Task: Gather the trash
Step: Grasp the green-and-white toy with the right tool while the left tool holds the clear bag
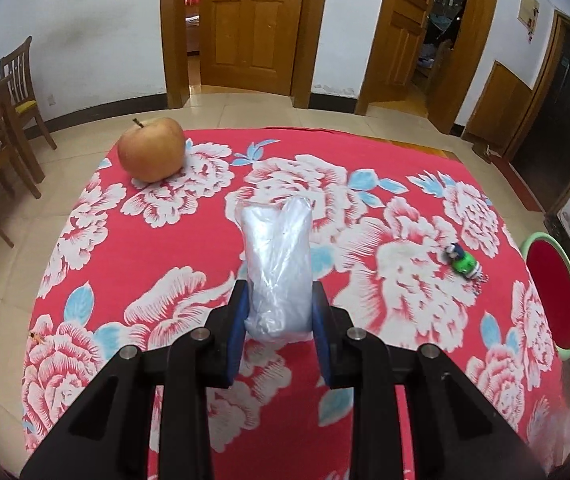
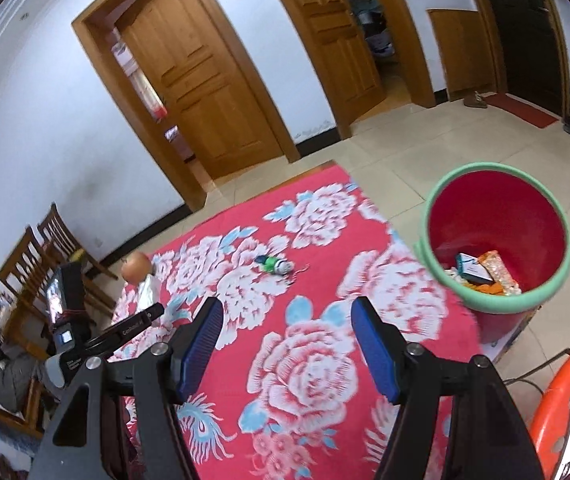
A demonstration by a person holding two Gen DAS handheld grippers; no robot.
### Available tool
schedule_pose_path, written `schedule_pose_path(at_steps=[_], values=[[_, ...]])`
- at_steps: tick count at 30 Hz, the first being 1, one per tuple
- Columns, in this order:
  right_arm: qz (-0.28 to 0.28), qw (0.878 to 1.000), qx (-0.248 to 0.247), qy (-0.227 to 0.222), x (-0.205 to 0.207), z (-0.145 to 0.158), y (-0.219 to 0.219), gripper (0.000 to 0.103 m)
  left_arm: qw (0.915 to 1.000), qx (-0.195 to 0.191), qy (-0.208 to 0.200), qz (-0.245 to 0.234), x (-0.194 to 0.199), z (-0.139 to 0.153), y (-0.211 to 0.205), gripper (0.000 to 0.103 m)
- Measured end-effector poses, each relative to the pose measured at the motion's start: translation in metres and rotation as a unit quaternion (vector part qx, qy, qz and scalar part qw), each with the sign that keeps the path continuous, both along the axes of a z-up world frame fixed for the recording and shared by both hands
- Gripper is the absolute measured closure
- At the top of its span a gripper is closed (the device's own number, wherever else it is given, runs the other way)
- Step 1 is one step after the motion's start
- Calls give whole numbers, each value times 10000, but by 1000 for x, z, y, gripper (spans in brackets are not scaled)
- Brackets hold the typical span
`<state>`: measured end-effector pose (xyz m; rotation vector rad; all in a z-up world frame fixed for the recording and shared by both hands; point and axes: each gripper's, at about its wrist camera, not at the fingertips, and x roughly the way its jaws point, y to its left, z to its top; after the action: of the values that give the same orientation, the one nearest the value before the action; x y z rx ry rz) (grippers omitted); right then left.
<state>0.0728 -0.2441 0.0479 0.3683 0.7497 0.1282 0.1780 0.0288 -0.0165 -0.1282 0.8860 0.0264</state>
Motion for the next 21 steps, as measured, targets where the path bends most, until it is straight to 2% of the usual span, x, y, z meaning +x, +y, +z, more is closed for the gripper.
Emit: schedule_pose_path(at_steps=[9,21], values=[[157,9979,-508,356,63,-38,48,34,9998,-159,-36,99,-1,-14,11,73],[117,9917,-1058,718,124,-85,70,34,9990,-338,11,294,0,-21,25,73]])
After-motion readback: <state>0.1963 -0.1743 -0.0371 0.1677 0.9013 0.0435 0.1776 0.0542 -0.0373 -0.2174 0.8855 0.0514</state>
